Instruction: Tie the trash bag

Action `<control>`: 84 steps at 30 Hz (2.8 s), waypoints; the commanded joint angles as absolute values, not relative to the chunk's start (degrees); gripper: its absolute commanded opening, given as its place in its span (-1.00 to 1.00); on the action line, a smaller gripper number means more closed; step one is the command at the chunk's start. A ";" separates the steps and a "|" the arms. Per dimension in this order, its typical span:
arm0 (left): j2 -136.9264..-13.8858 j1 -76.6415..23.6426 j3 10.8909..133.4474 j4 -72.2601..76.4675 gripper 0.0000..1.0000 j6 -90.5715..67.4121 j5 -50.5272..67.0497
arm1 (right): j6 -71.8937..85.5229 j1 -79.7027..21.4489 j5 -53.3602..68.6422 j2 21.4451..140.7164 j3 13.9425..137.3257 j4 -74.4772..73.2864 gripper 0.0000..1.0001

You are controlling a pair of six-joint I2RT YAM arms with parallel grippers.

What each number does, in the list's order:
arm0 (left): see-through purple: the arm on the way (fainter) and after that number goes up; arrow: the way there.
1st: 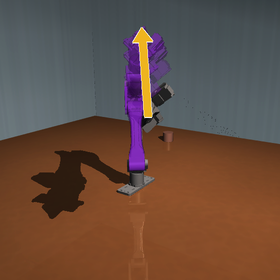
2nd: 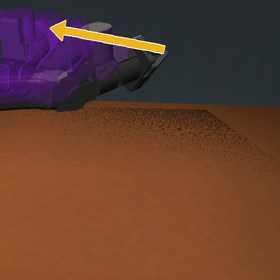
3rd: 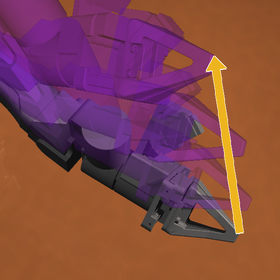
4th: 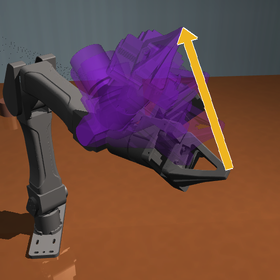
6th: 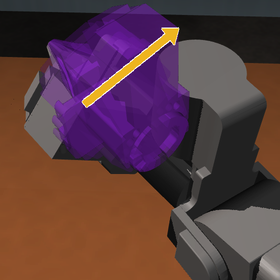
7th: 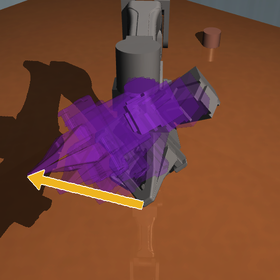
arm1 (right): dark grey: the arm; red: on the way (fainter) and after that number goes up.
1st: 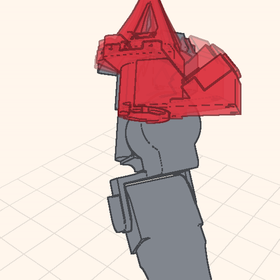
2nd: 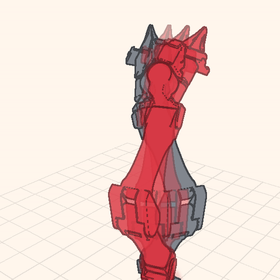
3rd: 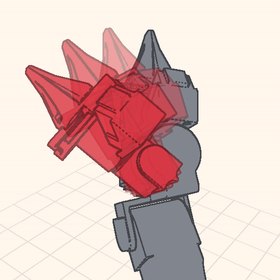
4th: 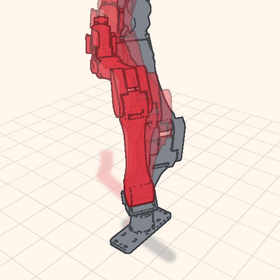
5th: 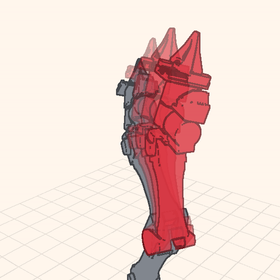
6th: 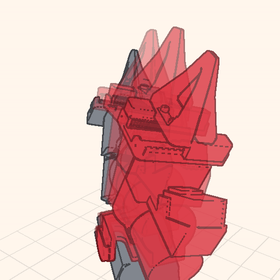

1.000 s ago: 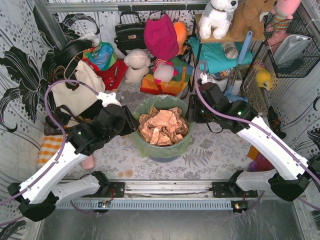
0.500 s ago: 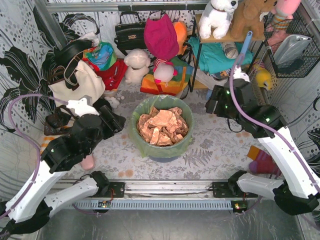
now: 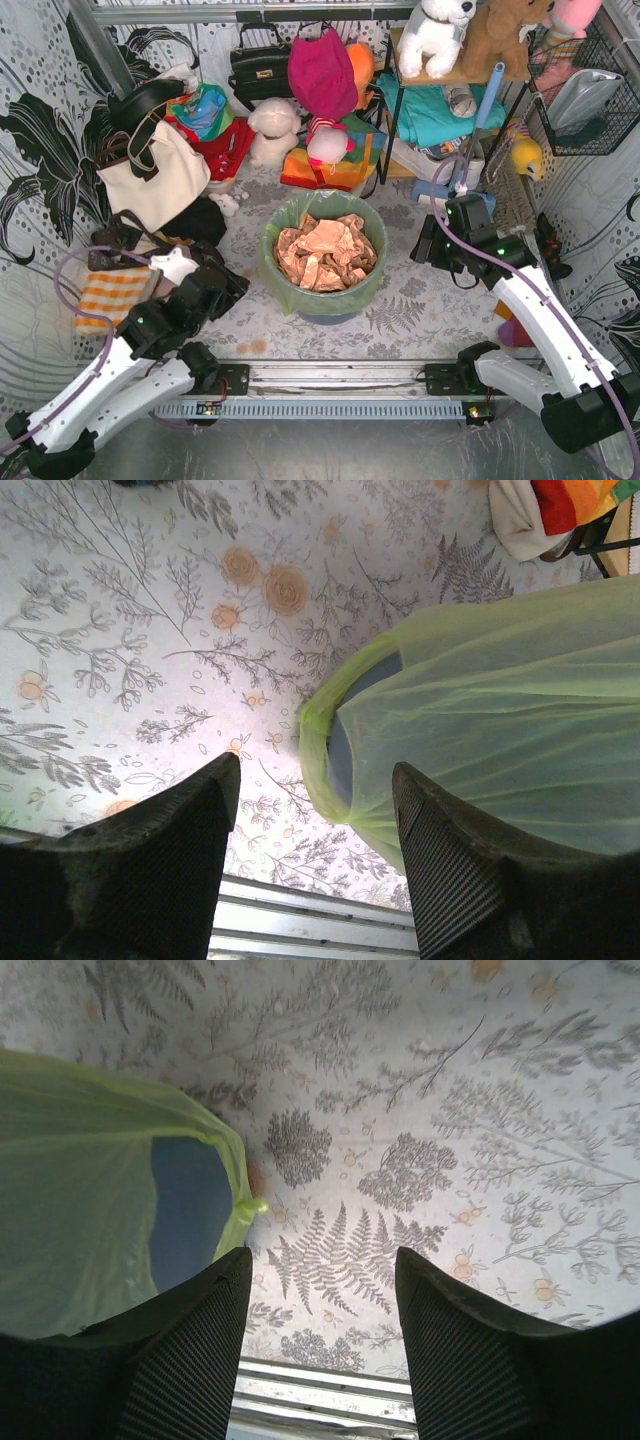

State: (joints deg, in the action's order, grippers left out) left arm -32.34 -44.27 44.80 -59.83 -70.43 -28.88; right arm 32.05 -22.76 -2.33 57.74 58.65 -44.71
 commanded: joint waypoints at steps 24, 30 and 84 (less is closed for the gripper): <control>-30.85 -44.40 10.32 -13.66 0.34 -76.07 -7.36 | 42.19 -19.95 22.27 55.78 34.21 -14.05 0.05; -34.25 -43.82 9.15 -11.65 0.30 -74.86 -6.85 | 41.67 -19.89 23.34 56.13 32.60 -11.75 0.00; -41.46 -42.98 11.85 -11.60 -0.84 -67.55 -9.69 | 48.85 -20.03 32.41 67.50 23.85 10.43 -0.31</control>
State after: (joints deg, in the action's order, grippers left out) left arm -42.19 -43.38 8.36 -9.06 -70.26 -6.57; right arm 46.13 -20.21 32.97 69.47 25.32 5.78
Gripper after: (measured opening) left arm 0.094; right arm 0.308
